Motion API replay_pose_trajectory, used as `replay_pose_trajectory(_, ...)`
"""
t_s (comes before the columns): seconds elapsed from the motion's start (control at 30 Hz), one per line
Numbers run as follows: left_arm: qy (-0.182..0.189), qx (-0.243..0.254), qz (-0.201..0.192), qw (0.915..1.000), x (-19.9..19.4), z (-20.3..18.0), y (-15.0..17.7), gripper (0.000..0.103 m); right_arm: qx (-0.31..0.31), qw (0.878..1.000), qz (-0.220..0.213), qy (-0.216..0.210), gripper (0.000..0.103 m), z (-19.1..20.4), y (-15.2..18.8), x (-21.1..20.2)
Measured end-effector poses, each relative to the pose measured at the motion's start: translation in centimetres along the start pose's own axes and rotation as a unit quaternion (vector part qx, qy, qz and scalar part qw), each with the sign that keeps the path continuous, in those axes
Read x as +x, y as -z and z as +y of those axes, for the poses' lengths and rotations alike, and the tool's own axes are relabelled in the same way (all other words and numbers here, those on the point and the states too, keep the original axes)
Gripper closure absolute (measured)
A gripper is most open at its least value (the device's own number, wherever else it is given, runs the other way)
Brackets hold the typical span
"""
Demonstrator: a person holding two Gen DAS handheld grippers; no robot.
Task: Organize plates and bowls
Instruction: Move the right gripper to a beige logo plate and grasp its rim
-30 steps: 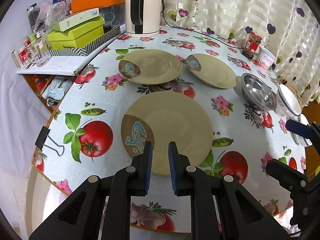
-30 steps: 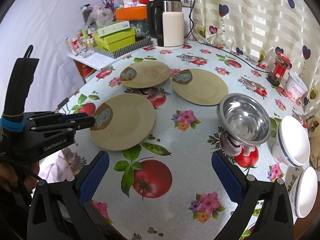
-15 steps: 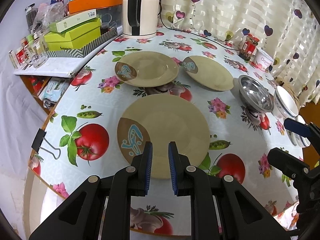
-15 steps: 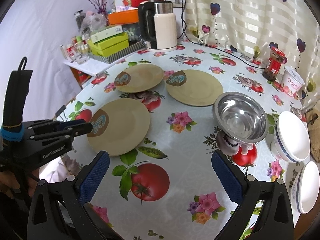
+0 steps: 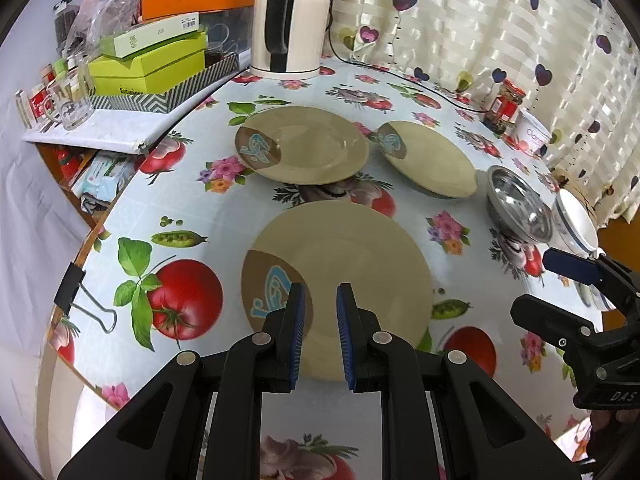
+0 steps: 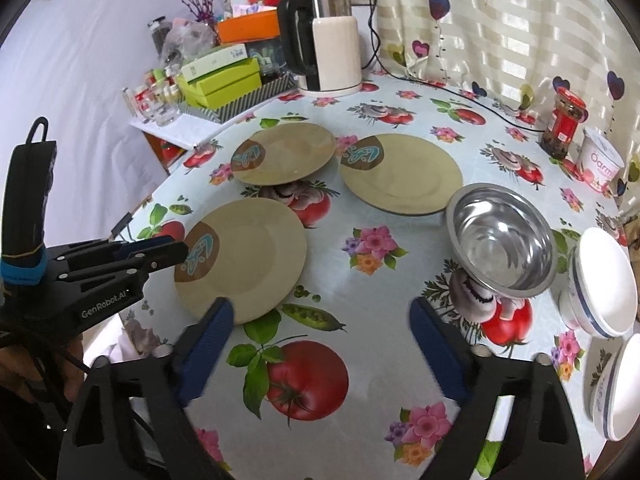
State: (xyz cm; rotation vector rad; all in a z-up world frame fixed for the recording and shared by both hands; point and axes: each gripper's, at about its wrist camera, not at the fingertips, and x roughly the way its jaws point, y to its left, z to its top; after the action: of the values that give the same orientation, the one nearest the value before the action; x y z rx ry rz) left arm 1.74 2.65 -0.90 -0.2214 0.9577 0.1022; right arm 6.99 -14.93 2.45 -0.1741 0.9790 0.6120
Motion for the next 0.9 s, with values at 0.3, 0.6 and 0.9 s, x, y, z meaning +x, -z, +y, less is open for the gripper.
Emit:
replay_pose_trajectory(0.3,-0.001,-0.023,-0.001,0.9997,1.2,1.8,-1.4,0.086,-0.009,1.000,0.010,-0.017,0.026,0.3,-2.2,2.3)
replay_pose_trajectory(0.6,-0.014,-0.043,-0.018,0.9988,2.0,4.0,-3.5,0.086,-0.015,0.999,0.014,-0.039,0.034,0.7,-5.0,4.7)
replay_pose_trajectory(0.9,0.004,-0.057,-0.014,0.9982,4.2,6.4,-6.0,0.086,-0.006,0.997,0.031,-0.067,0.041,1.1,-7.7,7.7)
